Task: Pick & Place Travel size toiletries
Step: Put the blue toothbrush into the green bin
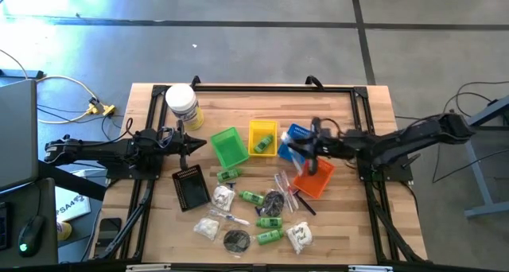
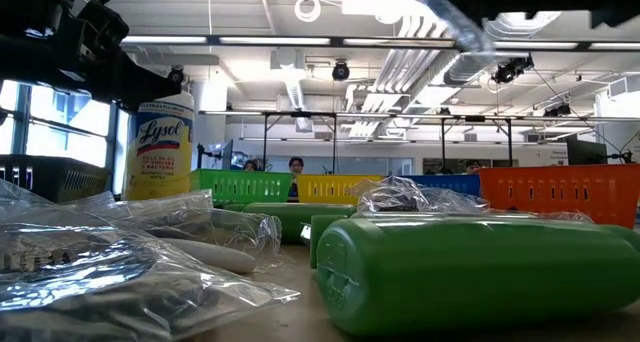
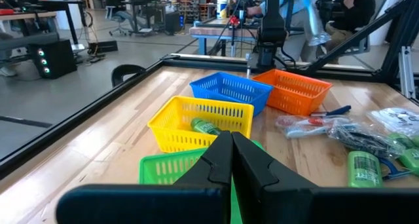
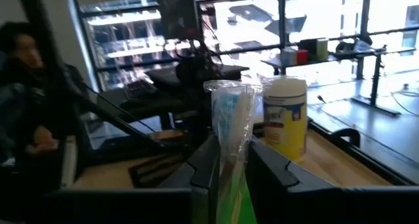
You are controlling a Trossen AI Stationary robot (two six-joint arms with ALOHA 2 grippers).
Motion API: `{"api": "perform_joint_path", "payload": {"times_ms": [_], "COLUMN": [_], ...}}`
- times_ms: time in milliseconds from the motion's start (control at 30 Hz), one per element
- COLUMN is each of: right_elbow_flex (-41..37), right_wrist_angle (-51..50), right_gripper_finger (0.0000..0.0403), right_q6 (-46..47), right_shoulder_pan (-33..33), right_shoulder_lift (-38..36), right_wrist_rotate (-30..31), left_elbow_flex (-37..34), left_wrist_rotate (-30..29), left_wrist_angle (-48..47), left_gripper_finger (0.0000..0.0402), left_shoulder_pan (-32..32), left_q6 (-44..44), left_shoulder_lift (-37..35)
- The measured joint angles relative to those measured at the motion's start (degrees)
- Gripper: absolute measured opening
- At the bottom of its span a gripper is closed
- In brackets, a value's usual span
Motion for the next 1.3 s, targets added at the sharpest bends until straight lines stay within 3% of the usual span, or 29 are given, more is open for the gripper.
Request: {"api": "perform_joint_path", "payload": {"times_ms": [267,467,733,1033,1300], "right_elbow_flex": [18.7,33.8,50.6,61.3,61.7], "right_wrist_angle": [-10.7,-18.1,-22.5,-22.5,-25.9], "right_gripper_finger": [0.0052,0.0052,0.0052,0.0052,0.0052], "right_q6": [4.4,9.2,13.4,17.5,17.8], "right_shoulder_pan": [-7.4,-12.0,-14.8,-16.4,-16.4], "right_shoulder_lift": [17.8,32.7,50.1,63.2,64.6], "right_wrist_rotate": [-6.3,-15.7,-19.6,-20.5,-16.1], "left_elbow_flex": [0.0,2.5,3.7,3.7,3.7], "left_wrist_rotate": [1.4,8.1,14.7,14.7,14.7], "left_wrist_angle": [0.0,0.0,0.0,-0.6,-2.2], "left_gripper_finger": [0.0,0.0,0.0,0.0,0.0], "left_shoulder_pan": [0.0,0.0,0.0,0.0,0.0], "left_q6": [-0.2,-0.1,0.0,0.0,0.0], "left_shoulder_lift": [0.0,-0.2,-0.2,-0.1,-0.1]}}
